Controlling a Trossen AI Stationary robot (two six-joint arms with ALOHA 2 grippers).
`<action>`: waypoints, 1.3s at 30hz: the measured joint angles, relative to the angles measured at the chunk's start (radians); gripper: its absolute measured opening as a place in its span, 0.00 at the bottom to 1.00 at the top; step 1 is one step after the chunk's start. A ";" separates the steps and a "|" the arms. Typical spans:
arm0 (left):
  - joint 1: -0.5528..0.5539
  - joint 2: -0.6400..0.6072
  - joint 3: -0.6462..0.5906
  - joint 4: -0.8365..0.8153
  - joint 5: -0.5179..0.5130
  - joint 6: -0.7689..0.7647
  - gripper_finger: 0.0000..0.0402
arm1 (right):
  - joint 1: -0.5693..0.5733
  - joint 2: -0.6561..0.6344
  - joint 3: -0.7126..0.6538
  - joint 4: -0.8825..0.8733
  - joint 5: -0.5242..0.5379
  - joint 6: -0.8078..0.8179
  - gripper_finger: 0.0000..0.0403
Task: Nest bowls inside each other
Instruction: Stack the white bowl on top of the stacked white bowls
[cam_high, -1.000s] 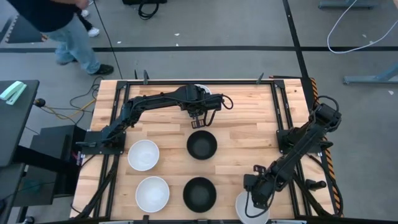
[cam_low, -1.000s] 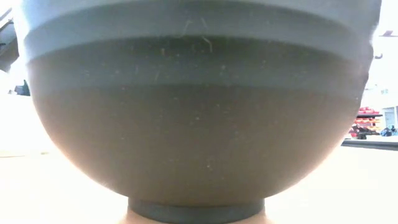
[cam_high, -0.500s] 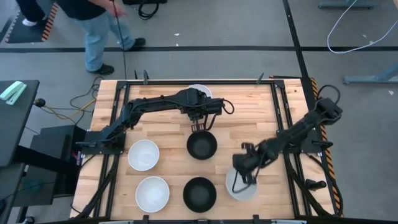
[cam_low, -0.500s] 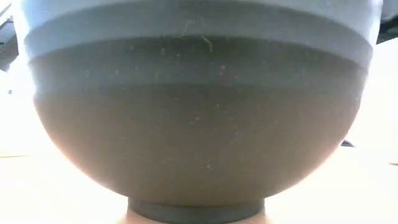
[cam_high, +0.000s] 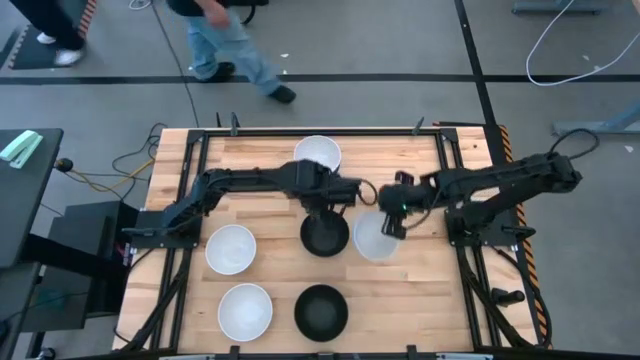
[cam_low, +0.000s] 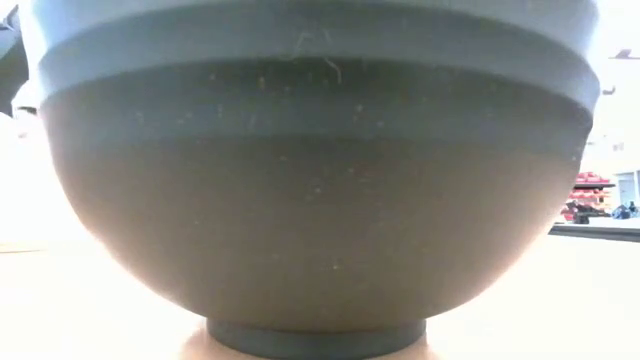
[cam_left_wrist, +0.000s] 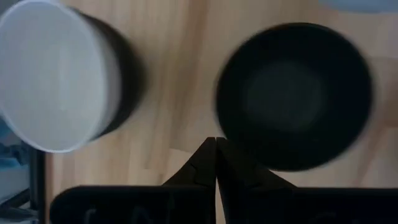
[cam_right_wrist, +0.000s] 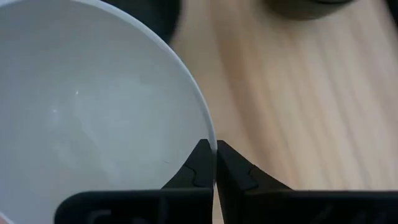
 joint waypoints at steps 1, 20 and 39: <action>-0.016 0.000 0.000 0.000 0.001 -0.014 0.03 | -0.034 0.000 0.000 0.000 -0.006 -0.024 0.01; -0.262 0.000 -0.009 0.000 0.000 -0.253 0.06 | -0.548 0.174 0.453 0.028 -0.283 -0.369 0.01; -0.386 0.026 -0.249 -0.001 0.038 -0.479 0.10 | -0.725 0.738 1.012 -0.129 -0.530 -0.533 0.01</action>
